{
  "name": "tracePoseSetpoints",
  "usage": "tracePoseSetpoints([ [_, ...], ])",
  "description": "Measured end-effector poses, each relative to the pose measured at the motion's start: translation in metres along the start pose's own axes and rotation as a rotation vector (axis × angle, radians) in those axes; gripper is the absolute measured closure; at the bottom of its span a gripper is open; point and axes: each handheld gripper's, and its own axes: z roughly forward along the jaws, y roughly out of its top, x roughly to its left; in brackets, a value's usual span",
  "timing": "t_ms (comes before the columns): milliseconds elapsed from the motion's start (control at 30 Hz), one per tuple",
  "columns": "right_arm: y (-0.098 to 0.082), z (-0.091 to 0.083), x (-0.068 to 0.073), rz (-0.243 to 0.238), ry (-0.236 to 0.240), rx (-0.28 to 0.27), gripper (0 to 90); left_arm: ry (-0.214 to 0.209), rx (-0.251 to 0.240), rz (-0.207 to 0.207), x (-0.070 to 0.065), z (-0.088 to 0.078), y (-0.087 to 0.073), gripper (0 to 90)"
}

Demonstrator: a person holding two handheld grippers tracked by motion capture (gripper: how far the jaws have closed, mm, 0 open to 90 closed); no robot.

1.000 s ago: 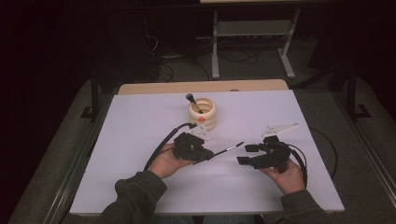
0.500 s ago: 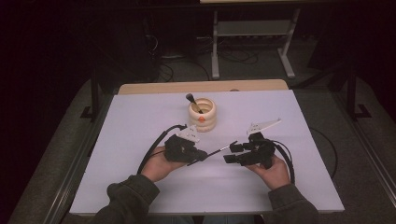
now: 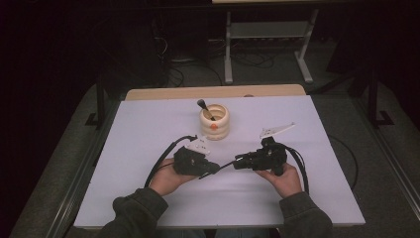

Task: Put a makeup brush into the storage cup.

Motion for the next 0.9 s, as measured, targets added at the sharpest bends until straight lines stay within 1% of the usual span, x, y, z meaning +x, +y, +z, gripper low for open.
tracePoseSetpoints([
  [100,0.000,0.001,-0.003,0.007,0.020,-0.003,70.1,-0.002,0.002,0.005,-0.001,0.001,0.000,86.2],
  [167,0.000,0.001,-0.004,0.018,0.028,0.005,74.9,-0.006,0.005,0.008,-0.001,0.002,-0.001,86.1],
  [267,0.000,0.001,-0.005,0.024,0.072,0.003,82.7,-0.006,0.015,0.017,-0.002,0.005,-0.001,86.2],
  [300,0.000,0.002,-0.005,0.012,0.087,-0.004,83.9,-0.010,0.019,0.019,-0.002,0.006,-0.001,86.1],
  [367,0.001,0.002,-0.003,0.008,0.089,0.005,84.6,-0.023,0.027,0.020,-0.002,0.008,-0.001,86.0],
  [400,0.001,0.001,-0.002,0.013,0.089,0.020,84.7,-0.035,0.033,0.019,-0.001,0.009,-0.001,85.9],
  [433,0.001,0.001,-0.001,0.003,0.085,0.027,84.7,-0.042,0.033,0.009,-0.001,0.010,-0.001,85.3],
  [467,0.002,0.001,0.000,0.002,0.086,0.033,84.7,-0.042,0.038,0.012,-0.001,0.010,0.000,84.6],
  [533,0.003,0.000,0.003,-0.013,0.071,0.049,84.7,-0.045,0.037,-0.003,0.001,0.011,0.001,78.0],
  [667,0.010,0.000,0.011,-0.076,0.029,0.088,84.7,-0.057,0.046,0.007,0.001,0.011,0.007,73.9],
  [733,0.014,0.002,0.016,-0.112,0.009,0.110,84.7,-0.058,0.052,0.023,0.000,0.011,0.011,73.8],
  [800,0.018,0.003,0.021,-0.131,-0.008,0.131,84.7,-0.061,0.054,0.027,-0.001,0.011,0.014,73.9],
  [833,0.019,0.004,0.023,-0.138,-0.014,0.140,84.7,-0.063,0.059,0.036,-0.002,0.010,0.018,74.7],
  [867,0.019,0.004,0.023,-0.138,-0.014,0.140,84.7,-0.063,0.059,0.036,-0.002,0.010,0.018,75.1],
  [900,0.021,0.005,0.026,-0.157,-0.016,0.143,84.7,-0.064,0.066,0.036,-0.002,0.011,0.021,76.1],
])
